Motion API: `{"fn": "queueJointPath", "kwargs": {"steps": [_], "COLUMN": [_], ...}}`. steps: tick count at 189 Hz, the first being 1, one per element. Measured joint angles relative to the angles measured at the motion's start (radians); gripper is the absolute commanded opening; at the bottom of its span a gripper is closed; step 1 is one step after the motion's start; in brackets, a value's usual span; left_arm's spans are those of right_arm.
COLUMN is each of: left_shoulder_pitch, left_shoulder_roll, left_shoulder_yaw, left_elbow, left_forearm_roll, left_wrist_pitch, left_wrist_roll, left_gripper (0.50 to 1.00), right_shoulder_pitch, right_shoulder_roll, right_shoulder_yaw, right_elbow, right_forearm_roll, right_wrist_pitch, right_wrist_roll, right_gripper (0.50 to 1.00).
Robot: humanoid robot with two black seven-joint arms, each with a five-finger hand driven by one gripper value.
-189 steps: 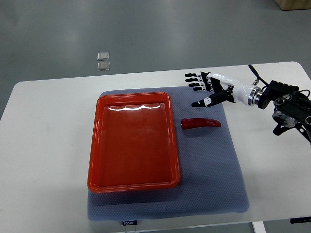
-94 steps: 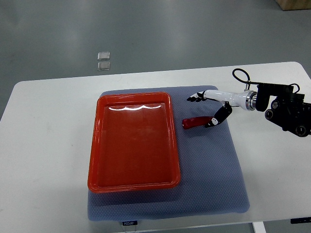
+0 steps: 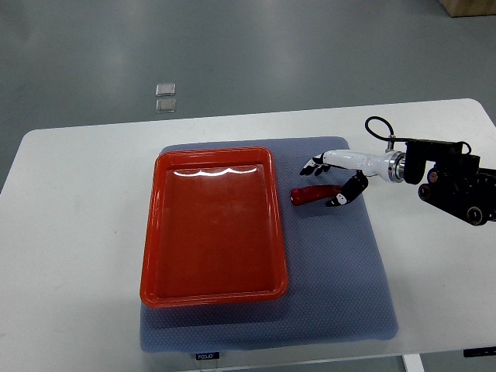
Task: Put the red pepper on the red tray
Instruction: 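Close the right hand's fingers around the red chili pepper, then lift the pepper with the right hand and carry it over the tray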
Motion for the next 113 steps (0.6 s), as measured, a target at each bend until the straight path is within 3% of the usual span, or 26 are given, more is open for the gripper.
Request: {"fn": "queueJointPath", "kwargs": {"steps": [38, 81, 113], "left_shoulder_pitch": [0.000, 0.000, 0.000], "left_shoulder_roll": [0.000, 0.000, 0.000], "left_shoulder_yaw": [0.000, 0.000, 0.000], "left_elbow": [0.000, 0.000, 0.000], "left_forearm_roll": [0.000, 0.000, 0.000], "left_wrist_pitch": [0.000, 0.000, 0.000], "left_wrist_roll": [0.000, 0.000, 0.000], "left_gripper": [1.000, 1.000, 1.000], "right_shoulder_pitch": [0.000, 0.000, 0.000], "right_shoulder_roll": [0.002, 0.002, 0.001], "right_shoulder_yaw": [-0.001, -0.003, -0.003], "right_elbow": [0.000, 0.000, 0.002], "right_forearm_roll": [-0.014, -0.033, -0.036], "right_wrist_pitch": [-0.011, -0.012, -0.011], "right_wrist_roll": [0.001, 0.004, 0.021], "right_gripper": [0.643, 0.503, 0.500]}}
